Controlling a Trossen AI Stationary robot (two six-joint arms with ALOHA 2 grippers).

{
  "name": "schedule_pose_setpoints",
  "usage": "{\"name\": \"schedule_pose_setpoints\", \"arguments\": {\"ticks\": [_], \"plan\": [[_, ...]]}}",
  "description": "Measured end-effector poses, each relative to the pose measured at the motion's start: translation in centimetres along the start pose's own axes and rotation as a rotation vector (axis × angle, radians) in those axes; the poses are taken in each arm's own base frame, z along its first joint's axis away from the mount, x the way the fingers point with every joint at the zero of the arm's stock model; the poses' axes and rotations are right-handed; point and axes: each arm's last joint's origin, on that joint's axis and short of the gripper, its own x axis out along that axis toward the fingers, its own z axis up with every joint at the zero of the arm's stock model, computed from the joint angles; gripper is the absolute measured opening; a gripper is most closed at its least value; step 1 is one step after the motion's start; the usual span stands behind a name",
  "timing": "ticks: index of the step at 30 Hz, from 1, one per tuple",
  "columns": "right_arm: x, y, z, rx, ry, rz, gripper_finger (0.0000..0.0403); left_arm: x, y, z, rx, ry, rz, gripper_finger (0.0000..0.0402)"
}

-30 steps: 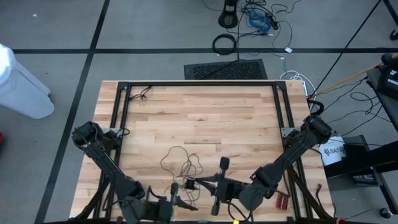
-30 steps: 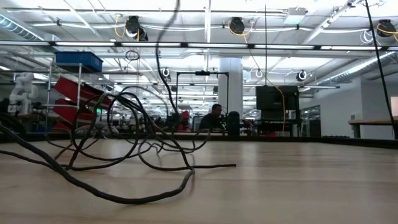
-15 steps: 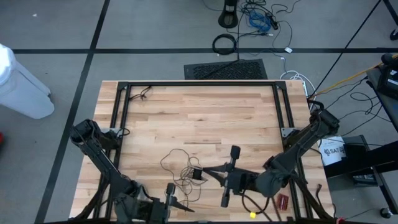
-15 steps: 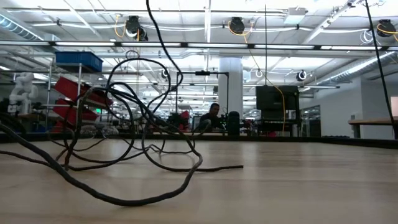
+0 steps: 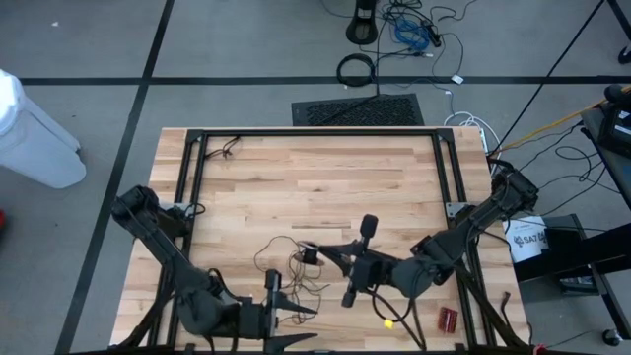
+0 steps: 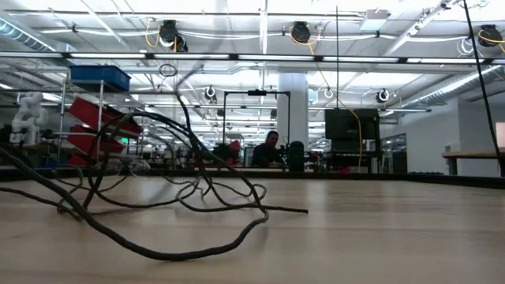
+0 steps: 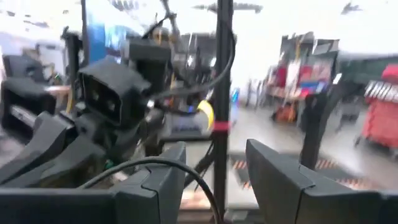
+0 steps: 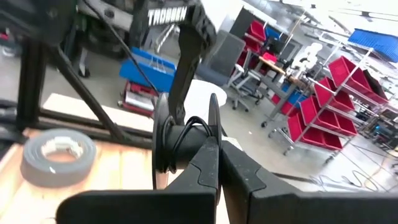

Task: Coil cords
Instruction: Coil the black wire onto the spool

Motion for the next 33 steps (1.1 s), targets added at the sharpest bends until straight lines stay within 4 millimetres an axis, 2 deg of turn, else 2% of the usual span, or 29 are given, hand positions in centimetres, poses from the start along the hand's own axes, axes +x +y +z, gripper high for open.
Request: {"name": "schedule_pose_setpoints", "arguments": {"ticks": [8, 13, 15, 20, 23, 25, 33], "plan": [[0.0, -0.2, -0.1, -0.003, 0.013, 0.004, 0.0000, -0.6, 0.5, -0.5, -0.006, 0.305, 0.030, 0.0190], [-0.5, -0.2, 0.2, 0.011, -0.002, 0.019, 0.0000, -0.6, 0.5, -0.8, -0.002, 0.337, 0.010, 0.0210], [-0.5, -0.2, 0.2, 0.012, -0.003, 0.021, 0.0000, -0.1, 0.9, -0.2, 0.009, 0.293, 0.018, 0.0212], [-0.3, -0.3, -0.3, 0.041, 0.032, 0.043, 0.0000, 1.0, 2.0, 3.4, 0.016, 0.198, 0.054, 0.0212], [-0.2, -0.1, -0.7, 0.032, 0.060, 0.050, 0.0000, 1.1, 2.2, 4.4, 0.037, 0.228, 0.011, 0.0212], [-0.3, -0.2, -0.8, 0.028, 0.063, 0.049, 0.0000, 0.8, 2.3, 4.2, 0.038, 0.306, -0.017, 0.0212], [-1.2, -1.2, -0.3, 0.032, 0.062, 0.056, 0.0000, -1.3, 2.5, 0.9, -0.013, 0.633, 0.025, 0.0212]]}}
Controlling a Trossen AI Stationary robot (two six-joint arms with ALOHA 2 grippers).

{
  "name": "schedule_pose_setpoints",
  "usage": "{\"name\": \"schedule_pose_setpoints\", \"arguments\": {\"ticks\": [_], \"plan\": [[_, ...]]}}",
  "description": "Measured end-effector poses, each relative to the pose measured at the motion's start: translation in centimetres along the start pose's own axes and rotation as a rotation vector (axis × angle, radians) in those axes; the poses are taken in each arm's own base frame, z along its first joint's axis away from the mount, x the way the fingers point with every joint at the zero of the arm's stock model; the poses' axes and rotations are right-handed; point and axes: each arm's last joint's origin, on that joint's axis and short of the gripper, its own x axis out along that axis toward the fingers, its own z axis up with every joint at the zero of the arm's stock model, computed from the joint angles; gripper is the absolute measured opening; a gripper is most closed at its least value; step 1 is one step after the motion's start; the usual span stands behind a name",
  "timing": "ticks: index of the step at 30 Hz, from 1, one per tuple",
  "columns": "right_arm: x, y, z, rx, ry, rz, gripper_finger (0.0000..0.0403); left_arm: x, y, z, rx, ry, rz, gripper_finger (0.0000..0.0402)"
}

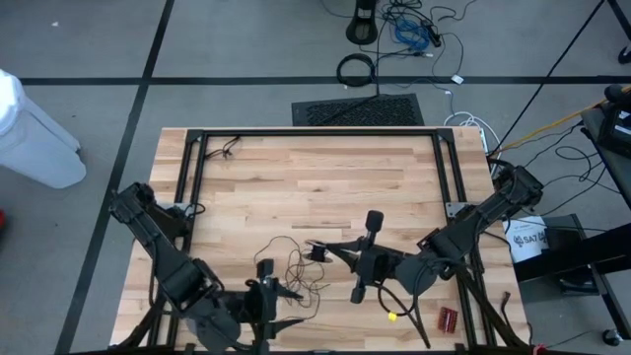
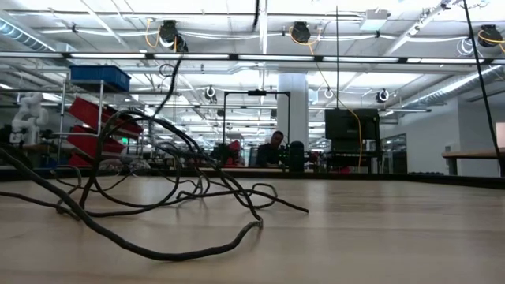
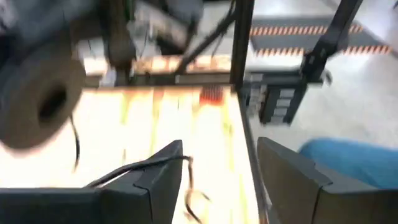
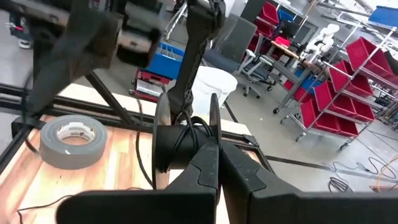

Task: Coil cords
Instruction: Coil the black wire onto the spool

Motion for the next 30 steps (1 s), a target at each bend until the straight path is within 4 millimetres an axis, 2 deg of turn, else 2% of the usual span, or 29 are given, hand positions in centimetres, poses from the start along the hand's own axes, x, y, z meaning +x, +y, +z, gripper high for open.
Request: {"name": "schedule_pose_setpoints", "arguments": {"ticks": [12, 14, 17, 24, 30], "plan": [[-1.8, -1.2, -0.1, 0.084, 0.058, 0.104, 0.0000, -2.9, -3.4, -3.5, 0.004, 0.168, -0.161, 0.0212], [-1.9, -1.2, -0.1, 0.086, 0.054, 0.122, 0.0000, -3.2, -3.7, -4.2, -0.002, 0.189, -0.159, 0.0212], [-2.0, -1.2, -0.1, 0.086, 0.054, 0.132, 0.0000, -3.2, -3.9, -4.9, 0.004, 0.140, -0.065, 0.0212], [-2.6, -0.7, 0.0, 0.077, 0.052, 0.153, 0.0000, -2.2, -2.5, -4.2, 0.081, -0.028, 0.209, 0.0212], [-2.9, -0.6, 0.0, 0.059, 0.049, 0.162, 0.0000, -0.5, -1.0, -2.5, 0.196, -0.083, 0.298, 0.0212]]}}
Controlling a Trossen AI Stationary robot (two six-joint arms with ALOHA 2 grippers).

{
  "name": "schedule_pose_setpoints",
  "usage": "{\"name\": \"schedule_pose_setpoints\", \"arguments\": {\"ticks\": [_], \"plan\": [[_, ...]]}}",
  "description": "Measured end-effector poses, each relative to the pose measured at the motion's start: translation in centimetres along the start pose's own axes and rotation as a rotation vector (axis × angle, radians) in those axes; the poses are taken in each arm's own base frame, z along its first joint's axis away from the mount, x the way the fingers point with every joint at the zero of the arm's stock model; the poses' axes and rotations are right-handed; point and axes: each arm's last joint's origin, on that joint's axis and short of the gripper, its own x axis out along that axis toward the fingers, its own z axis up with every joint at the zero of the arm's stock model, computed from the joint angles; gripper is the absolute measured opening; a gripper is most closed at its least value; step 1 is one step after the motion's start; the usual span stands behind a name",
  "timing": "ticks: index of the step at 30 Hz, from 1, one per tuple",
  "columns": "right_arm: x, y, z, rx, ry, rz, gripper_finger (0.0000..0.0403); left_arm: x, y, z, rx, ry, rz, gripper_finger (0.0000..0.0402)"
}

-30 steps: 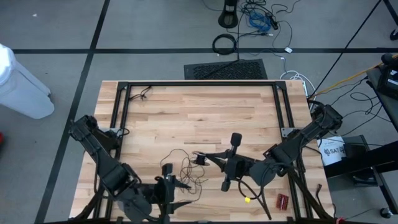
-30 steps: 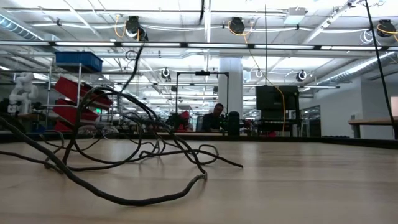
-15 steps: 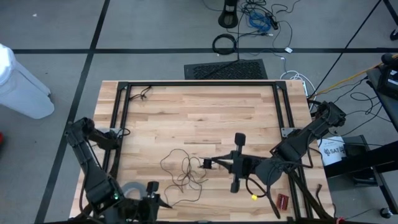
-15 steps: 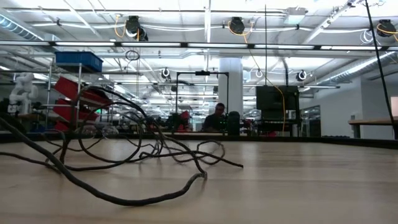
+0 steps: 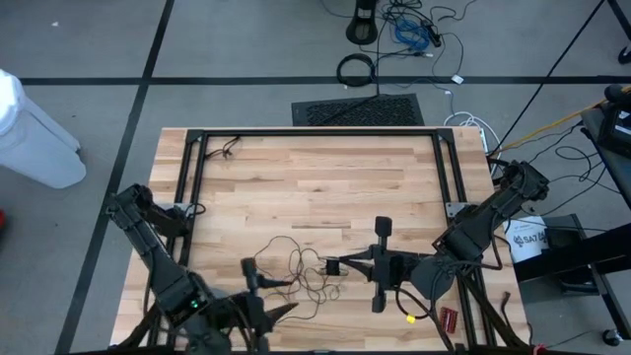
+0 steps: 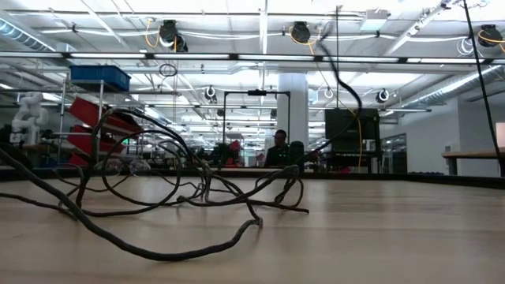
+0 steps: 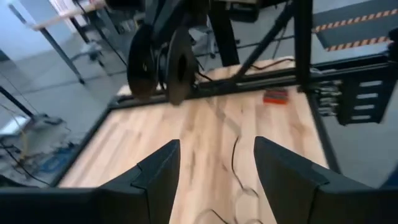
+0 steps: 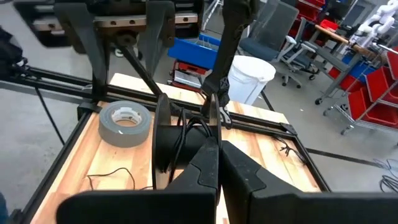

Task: Coil cords
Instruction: Coil the black wire onto the spool

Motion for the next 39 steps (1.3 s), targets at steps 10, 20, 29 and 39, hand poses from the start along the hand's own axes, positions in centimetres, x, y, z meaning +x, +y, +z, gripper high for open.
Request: {"name": "schedule_pose_setpoints", "arguments": {"ticks": [10, 20, 29, 39], "plan": [[-0.2, -0.9, -0.1, -0.010, 0.025, -0.016, 0.0000, 3.1, 3.0, -1.7, 0.042, 0.094, 0.234, 0.0212], [-2.3, -0.5, -1.1, 0.074, 0.113, 0.026, 0.0000, 4.2, 1.2, -10.2, -0.257, 0.047, 0.345, 0.0212], [-2.3, -0.6, -1.1, 0.085, 0.116, 0.022, 0.0000, 4.0, -3.5, -3.9, -0.283, -0.402, -0.412, 0.0212], [-2.2, -0.6, -1.0, 0.102, 0.111, 0.020, 0.0000, 0.9, -0.4, -2.9, 0.009, -0.316, -0.173, 0.0212]]}}
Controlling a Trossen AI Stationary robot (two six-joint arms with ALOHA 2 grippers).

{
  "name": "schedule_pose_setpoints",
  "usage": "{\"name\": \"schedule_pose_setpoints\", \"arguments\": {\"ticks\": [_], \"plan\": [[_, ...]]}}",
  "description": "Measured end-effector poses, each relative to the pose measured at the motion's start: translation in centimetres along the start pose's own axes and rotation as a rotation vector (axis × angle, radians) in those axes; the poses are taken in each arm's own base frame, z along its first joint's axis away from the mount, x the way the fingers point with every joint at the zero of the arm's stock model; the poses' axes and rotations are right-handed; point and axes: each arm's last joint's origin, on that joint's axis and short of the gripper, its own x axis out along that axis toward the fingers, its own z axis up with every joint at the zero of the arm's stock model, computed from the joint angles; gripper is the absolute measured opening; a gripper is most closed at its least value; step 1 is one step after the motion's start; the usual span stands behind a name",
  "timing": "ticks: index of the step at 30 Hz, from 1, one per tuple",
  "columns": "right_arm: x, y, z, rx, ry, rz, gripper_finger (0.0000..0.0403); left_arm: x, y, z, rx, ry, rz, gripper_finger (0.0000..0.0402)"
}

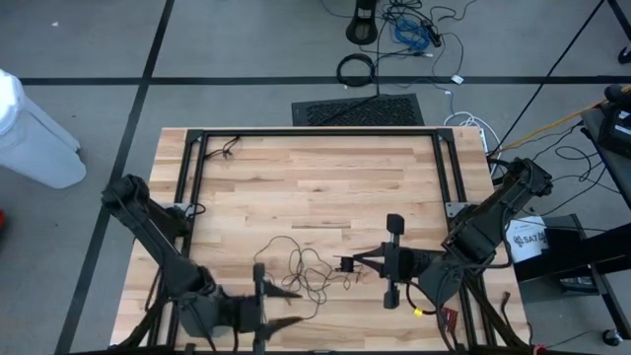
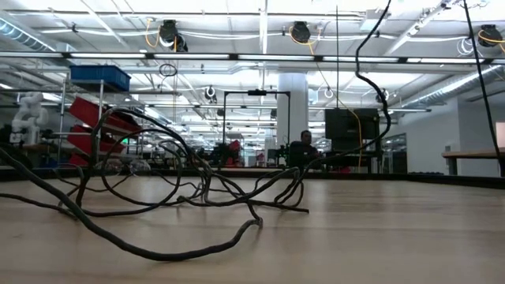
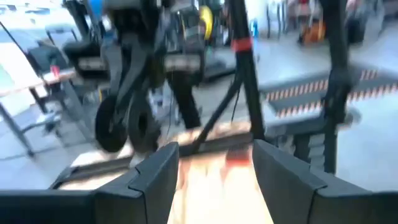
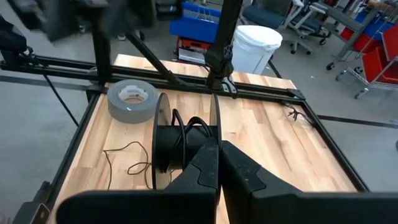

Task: Coil cords
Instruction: Coil the black wire onto the spool

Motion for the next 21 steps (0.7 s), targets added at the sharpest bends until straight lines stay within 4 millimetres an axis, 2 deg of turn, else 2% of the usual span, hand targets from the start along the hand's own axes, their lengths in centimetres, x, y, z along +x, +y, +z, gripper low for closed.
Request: {"name": "schedule_pose_setpoints", "arguments": {"ticks": [5, 8, 12, 14, 17, 21], "plan": [[-0.1, 0.1, 0.0, 0.012, 0.000, 0.006, 0.0000, -1.0, 2.1, -2.8, -0.019, 0.066, 0.080, 0.0212], [-0.3, 0.4, -0.1, 0.019, -0.001, 0.015, 0.0000, -1.5, 3.9, -5.0, -0.079, 0.026, 0.111, 0.0212], [-0.6, 0.7, -0.1, 0.058, -0.003, 0.029, 0.0000, -2.8, 5.8, -7.7, -0.183, -0.090, 0.039, 0.0212], [-0.7, 0.7, -0.2, 0.074, -0.004, 0.031, 0.0000, -3.5, 6.4, -8.0, -0.250, -0.174, 0.021, 0.0212], [-0.5, 0.9, -0.2, 0.084, -0.003, 0.024, 0.0000, -4.2, 6.8, -7.1, -0.319, -0.276, 0.013, 0.0212], [0.1, 0.8, -0.1, 0.102, -0.015, 0.013, 0.0000, -4.1, 6.3, -6.6, -0.286, -0.292, -0.049, 0.0212]]}}
